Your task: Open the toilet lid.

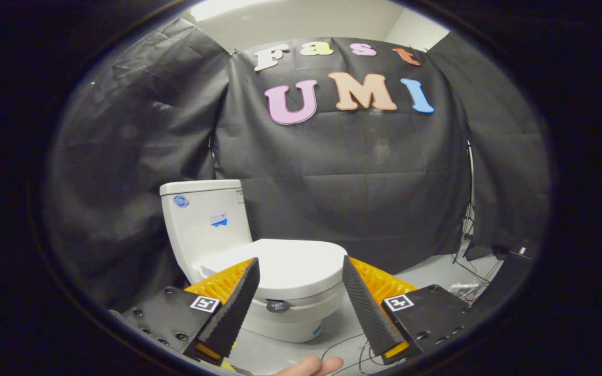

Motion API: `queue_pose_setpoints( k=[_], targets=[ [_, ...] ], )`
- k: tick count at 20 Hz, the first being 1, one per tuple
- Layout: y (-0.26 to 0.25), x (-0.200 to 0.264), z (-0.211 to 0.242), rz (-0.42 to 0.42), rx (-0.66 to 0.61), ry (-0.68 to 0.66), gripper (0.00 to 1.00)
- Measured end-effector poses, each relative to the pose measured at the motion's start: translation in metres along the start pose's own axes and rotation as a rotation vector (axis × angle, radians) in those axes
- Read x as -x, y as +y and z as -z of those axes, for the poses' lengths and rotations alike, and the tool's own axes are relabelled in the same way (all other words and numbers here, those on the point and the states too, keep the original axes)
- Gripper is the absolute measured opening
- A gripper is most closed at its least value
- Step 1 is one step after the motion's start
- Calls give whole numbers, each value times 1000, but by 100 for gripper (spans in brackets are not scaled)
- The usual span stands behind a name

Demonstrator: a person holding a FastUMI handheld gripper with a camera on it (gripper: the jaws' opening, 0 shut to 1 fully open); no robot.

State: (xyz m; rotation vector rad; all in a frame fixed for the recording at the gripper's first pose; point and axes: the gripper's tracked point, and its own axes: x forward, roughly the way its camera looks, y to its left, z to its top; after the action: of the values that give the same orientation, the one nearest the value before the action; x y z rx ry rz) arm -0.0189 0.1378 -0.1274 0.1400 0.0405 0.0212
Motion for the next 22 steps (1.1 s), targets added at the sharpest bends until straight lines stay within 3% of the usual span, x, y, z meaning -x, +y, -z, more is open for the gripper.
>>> queue_pose_setpoints(
  k=[14,22],
  targets=[
    [4,-3,10,-3,-9,16,98],
    [12,-21,33,-14,-75,43,98]
  ],
)
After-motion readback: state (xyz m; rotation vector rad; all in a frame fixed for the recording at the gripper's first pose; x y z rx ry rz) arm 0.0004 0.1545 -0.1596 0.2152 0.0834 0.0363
